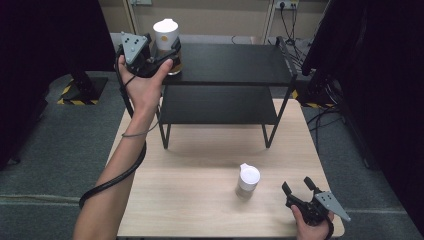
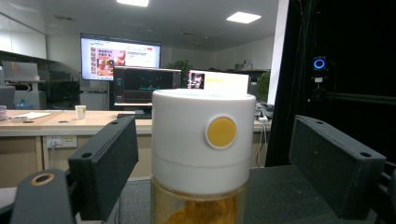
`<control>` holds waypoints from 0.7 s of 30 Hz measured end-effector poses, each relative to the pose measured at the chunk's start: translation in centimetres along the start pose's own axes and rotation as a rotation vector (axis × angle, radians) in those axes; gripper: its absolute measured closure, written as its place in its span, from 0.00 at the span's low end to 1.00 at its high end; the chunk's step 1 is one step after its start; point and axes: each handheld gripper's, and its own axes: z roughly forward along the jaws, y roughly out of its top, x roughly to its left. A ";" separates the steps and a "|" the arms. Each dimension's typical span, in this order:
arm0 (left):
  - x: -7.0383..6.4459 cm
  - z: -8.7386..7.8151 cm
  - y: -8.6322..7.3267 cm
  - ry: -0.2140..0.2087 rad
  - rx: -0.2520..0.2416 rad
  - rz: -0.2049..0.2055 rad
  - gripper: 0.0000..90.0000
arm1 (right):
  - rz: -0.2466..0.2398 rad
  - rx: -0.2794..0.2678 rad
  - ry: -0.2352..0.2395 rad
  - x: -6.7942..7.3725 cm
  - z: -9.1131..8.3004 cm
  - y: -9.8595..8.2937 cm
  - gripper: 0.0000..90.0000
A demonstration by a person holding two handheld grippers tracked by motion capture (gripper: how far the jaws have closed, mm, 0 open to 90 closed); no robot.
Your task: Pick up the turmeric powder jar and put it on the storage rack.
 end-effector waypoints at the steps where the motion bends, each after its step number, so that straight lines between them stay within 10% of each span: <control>1: 0.0 -0.3 -0.1 -0.006 -0.004 -0.004 0.17 | -0.001 0.000 0.000 0.0 0.0 0.0 0.10; 21: -0.8 -4.2 -2.2 -0.074 -0.038 -0.011 0.17 | -0.003 -0.003 -0.001 0.0 0.0 -0.1 0.10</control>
